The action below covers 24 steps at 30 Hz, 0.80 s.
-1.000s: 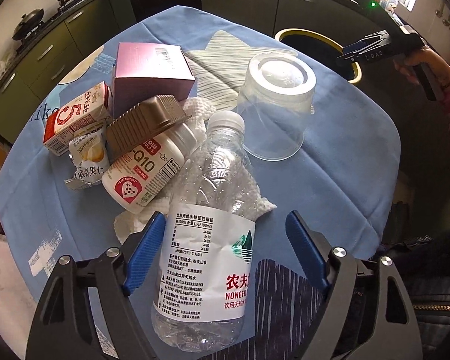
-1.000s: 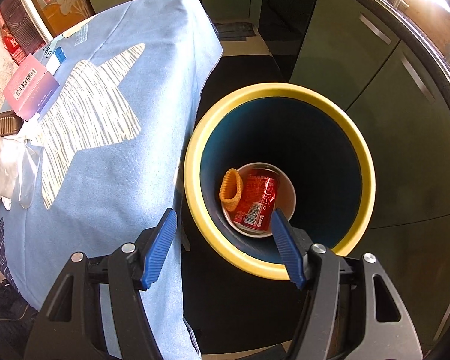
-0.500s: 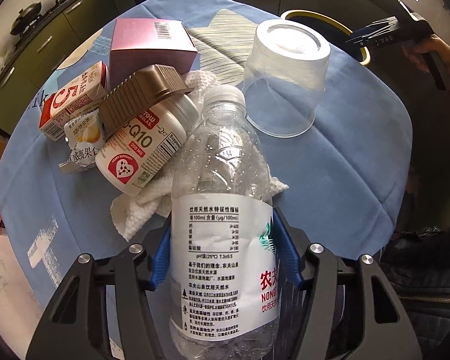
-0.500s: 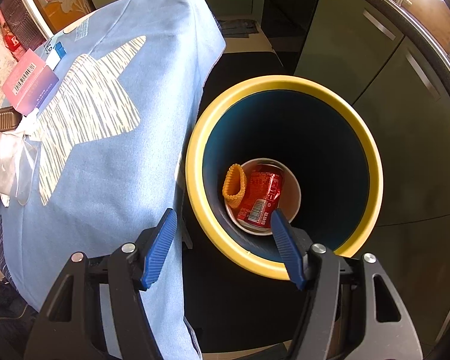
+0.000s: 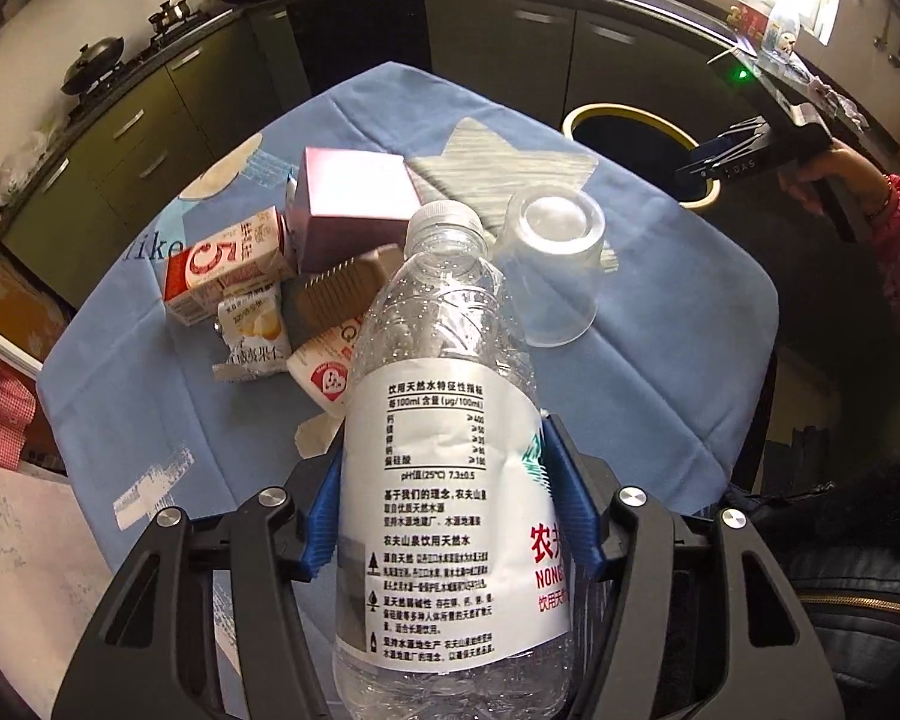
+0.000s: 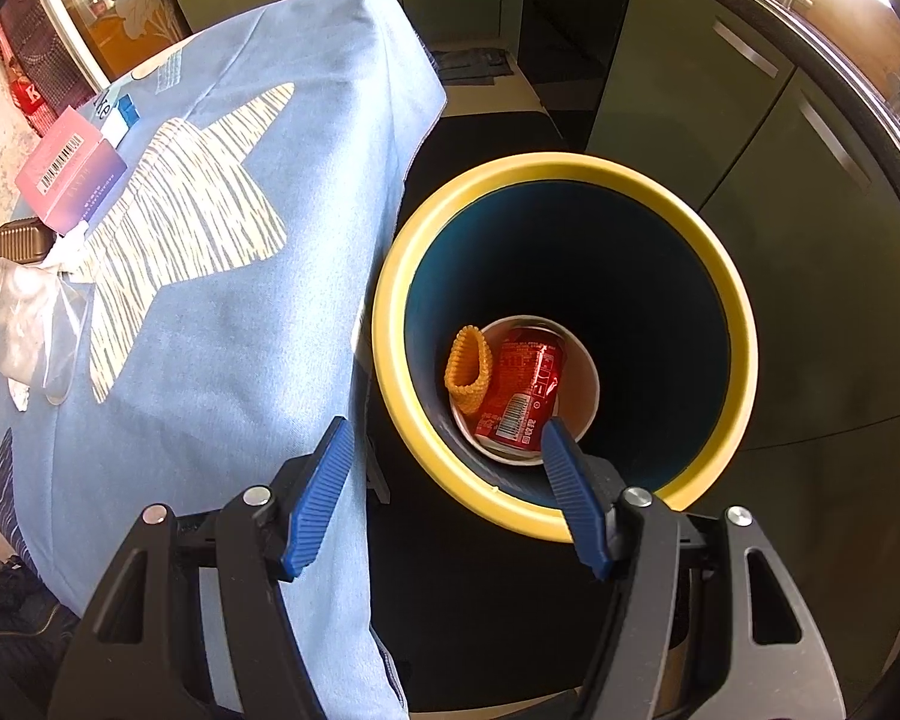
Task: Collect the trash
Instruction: 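Carry the water bottle over the bin and open the left gripper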
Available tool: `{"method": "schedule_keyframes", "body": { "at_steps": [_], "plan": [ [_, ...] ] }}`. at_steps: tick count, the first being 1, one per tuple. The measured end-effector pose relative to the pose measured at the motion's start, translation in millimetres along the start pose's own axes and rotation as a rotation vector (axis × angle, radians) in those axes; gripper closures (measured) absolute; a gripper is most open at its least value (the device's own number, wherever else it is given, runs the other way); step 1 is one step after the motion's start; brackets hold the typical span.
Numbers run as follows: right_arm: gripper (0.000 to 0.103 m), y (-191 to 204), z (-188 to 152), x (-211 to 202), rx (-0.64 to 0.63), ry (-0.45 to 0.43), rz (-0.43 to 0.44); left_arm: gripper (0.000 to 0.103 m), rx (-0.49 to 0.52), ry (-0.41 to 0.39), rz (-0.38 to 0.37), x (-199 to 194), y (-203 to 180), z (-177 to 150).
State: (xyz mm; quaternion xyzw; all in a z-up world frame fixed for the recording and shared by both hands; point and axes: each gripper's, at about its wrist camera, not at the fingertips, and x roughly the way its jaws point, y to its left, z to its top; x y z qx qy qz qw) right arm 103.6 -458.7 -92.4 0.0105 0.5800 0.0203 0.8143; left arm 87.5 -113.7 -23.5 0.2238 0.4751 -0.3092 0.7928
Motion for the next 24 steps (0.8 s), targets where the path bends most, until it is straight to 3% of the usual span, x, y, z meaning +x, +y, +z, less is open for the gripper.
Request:
{"method": "schedule_keyframes", "body": {
  "at_steps": [4,10,14,18,24],
  "plan": [
    [0.041,-8.6,-5.0,-12.1,0.012,-0.024,-0.010,0.043,0.057,-0.036,-0.038,-11.9,-18.8,33.7],
    [0.041,-36.6,-21.4,-31.9,0.061,-0.056,-0.043,0.043,0.192,-0.052,-0.146,2.2,-66.0,113.6],
    [0.041,-59.6,-35.0,-39.7,0.106,-0.065,-0.056,0.043,0.286,-0.017,-0.212,30.8,-108.6,171.5],
    [0.041,-78.8,-48.4,-42.4,0.146,-0.070,-0.057,0.043,0.325,0.073,-0.281,84.7,-148.6,229.1],
    [0.041,-101.7,-66.3,-38.3,0.201,-0.057,-0.056,0.043,0.361,0.139,-0.304,157.6,-200.7,283.3]
  ]
}}
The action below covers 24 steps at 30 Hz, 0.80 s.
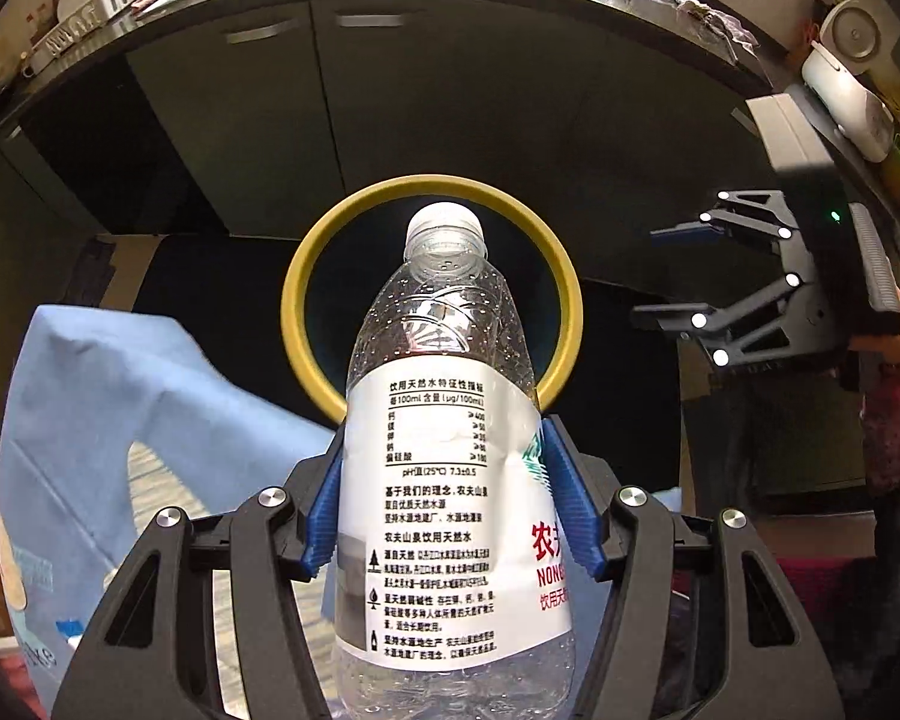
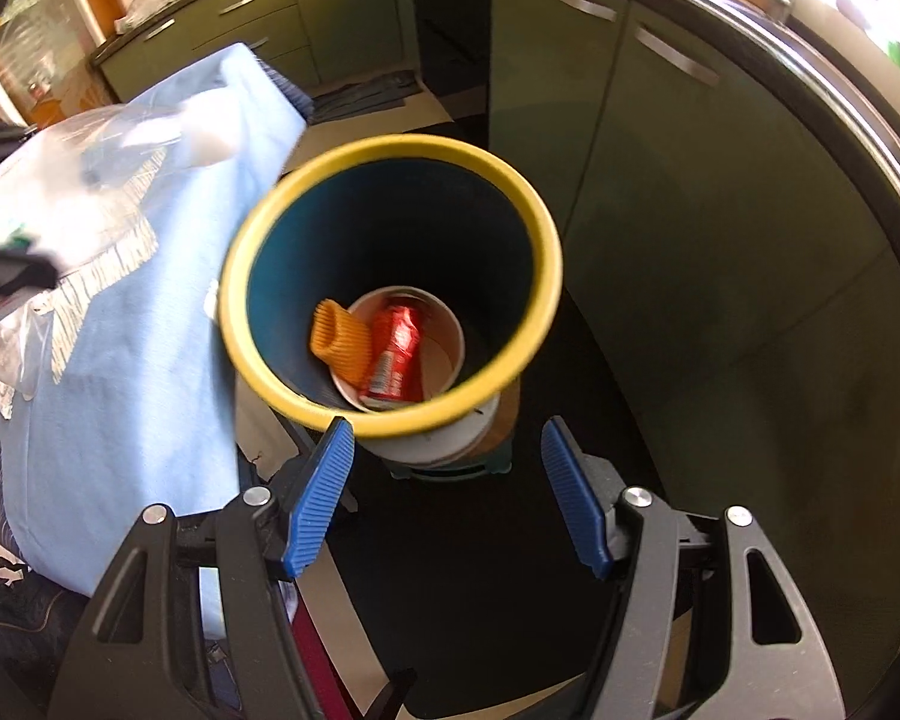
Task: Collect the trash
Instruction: 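Carry the water bottle over the bin and open the left gripper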
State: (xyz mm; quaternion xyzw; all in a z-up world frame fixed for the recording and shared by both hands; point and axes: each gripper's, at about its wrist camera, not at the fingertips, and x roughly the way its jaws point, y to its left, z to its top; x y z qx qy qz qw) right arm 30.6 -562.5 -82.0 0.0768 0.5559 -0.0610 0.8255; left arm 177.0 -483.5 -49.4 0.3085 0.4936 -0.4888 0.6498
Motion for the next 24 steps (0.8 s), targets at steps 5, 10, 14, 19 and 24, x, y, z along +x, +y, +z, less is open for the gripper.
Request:
{"method": "schedule_keyframes", "body": {
  "at_steps": [5,10,14,19,24],
  "plan": [
    [0.041,-11.4,-6.4,1.7,0.032,0.007,0.000,0.038,0.001,-0.013,0.028,30.6,1.6,35.9],
    [0.041,-7.2,-4.5,1.4,0.019,0.005,0.004,0.036,-0.018,-0.107,0.054,-3.8,9.4,28.8],
    [0.041,7.9,-0.1,-0.6,-0.009,-0.007,0.018,0.031,-0.054,-0.194,0.096,-54.7,11.6,-10.7],
    [0.041,42.7,4.6,-3.3,-0.073,-0.010,0.035,0.024,-0.150,-0.328,0.160,-128.5,27.9,-90.2],
    [0.041,91.9,8.6,-13.3,-0.165,-0.027,0.073,0.017,-0.290,-0.411,0.236,-173.2,51.6,-180.8]
  ]
}}
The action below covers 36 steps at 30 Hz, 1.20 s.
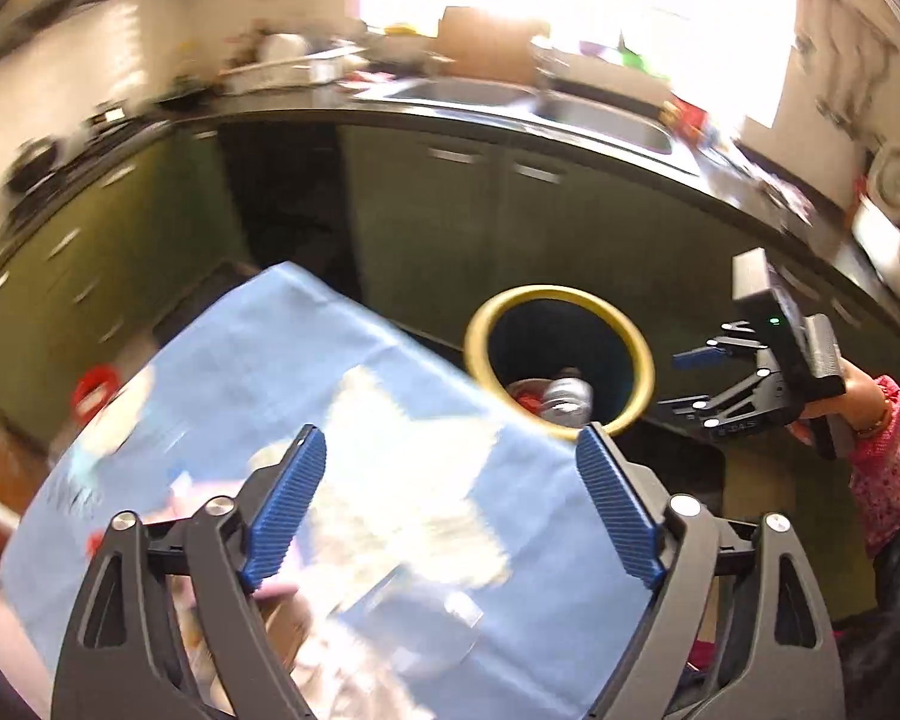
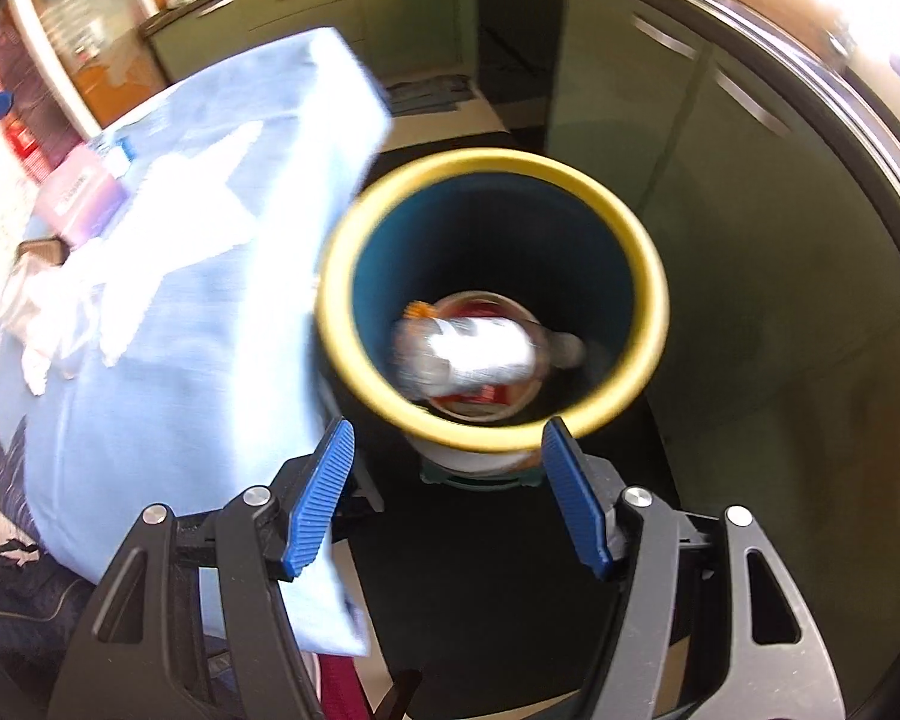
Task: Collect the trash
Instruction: 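Carry the water bottle over the bin and open the left gripper, then grasp the clear plastic cup with the right gripper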
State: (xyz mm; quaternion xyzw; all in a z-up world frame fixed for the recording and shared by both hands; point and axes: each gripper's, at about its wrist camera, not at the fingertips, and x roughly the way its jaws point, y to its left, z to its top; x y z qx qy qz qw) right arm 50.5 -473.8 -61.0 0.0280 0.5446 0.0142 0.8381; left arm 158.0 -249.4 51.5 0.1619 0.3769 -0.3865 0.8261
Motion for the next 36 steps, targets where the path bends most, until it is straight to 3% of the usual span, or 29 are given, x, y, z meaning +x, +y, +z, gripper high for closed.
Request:
{"method": "schedule_keyframes", "body": {
  "at_steps": [8,12,16,21,29,31,33,36],
  "plan": [
    [0.037,116.4,28.1,-15.9,-0.222,-0.048,0.116,0.014,-0.173,-0.003,0.167,-48.3,64.8,-109.2],
    [0.029,179.9,41.8,-23.3,-0.382,-0.049,0.202,0.012,-0.219,0.020,0.181,-57.1,78.4,-152.2],
    [0.024,226.4,51.9,-15.3,-0.492,-0.040,0.206,0.011,-0.252,0.029,0.176,-61.8,87.8,-186.8],
    [0.022,262.4,62.6,11.8,-0.537,0.010,0.197,0.011,-0.269,0.033,0.168,-64.4,93.2,-204.8],
    [0.023,279.7,68.2,43.9,-0.563,0.073,0.145,0.011,-0.277,0.041,0.152,-65.0,98.6,-217.9],
    [0.029,281.1,69.5,47.3,-0.563,0.085,0.137,0.011,-0.281,0.044,0.149,-63.6,100.6,-219.5],
    [0.044,281.1,70.7,50.2,-0.559,0.100,0.134,0.011,-0.286,0.047,0.144,-62.0,101.5,-220.5],
    [0.046,280.9,70.2,47.7,-0.554,0.095,0.126,0.011,-0.285,0.049,0.138,-59.3,102.2,-221.5]
  ]
}}
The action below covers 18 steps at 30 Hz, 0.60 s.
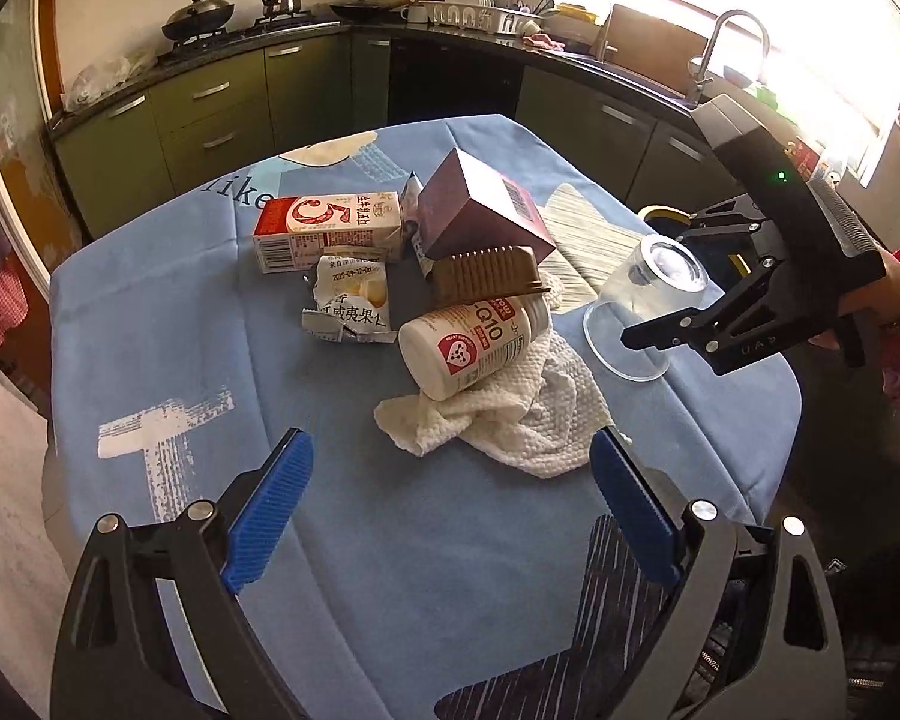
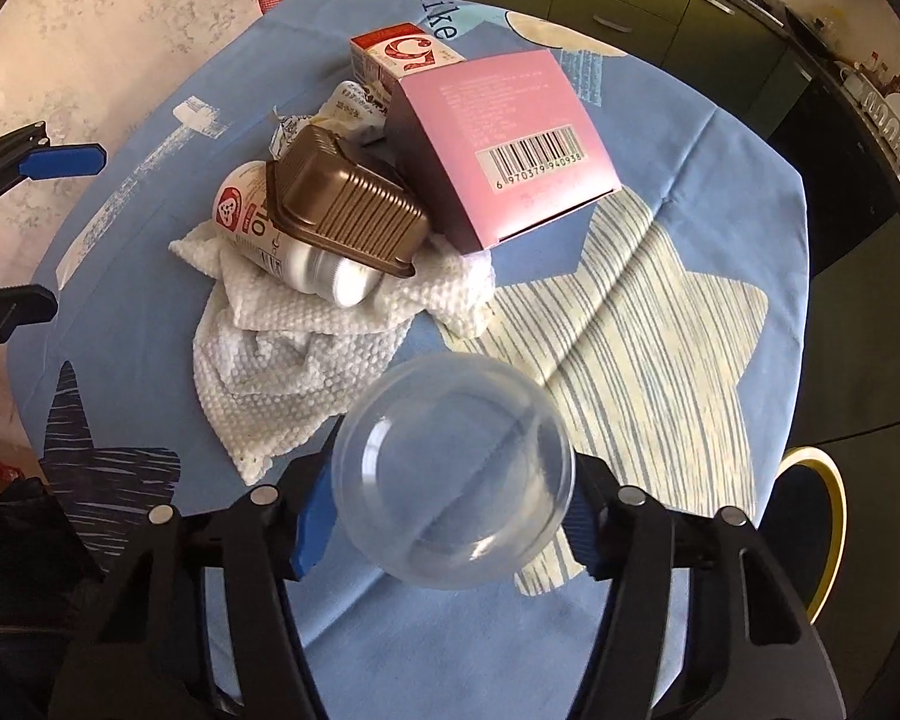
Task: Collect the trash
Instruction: 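Grasp the clear plastic cup with the right gripper, then carry the plastic cup over the bin and open the right gripper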
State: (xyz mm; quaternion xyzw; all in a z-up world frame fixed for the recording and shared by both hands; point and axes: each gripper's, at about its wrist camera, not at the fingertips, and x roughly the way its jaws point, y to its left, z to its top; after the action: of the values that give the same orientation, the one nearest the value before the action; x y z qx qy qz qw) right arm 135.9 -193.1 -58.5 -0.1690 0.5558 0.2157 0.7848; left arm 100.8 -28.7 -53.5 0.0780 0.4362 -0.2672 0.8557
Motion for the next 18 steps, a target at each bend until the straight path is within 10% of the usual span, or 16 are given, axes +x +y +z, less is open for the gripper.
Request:
{"method": "schedule_keyframes", "body": {
  "at_steps": [9,18],
  "plan": [
    [0.048,-17.4,-14.4,-37.3,0.076,-0.084,0.002,0.011,0.020,0.003,0.003,1.7,-5.7,2.0],
    [0.048,-124.0,-74.7,-82.2,0.385,-0.158,-0.144,0.011,0.050,0.022,0.000,9.6,-21.8,7.8]
  ]
}}
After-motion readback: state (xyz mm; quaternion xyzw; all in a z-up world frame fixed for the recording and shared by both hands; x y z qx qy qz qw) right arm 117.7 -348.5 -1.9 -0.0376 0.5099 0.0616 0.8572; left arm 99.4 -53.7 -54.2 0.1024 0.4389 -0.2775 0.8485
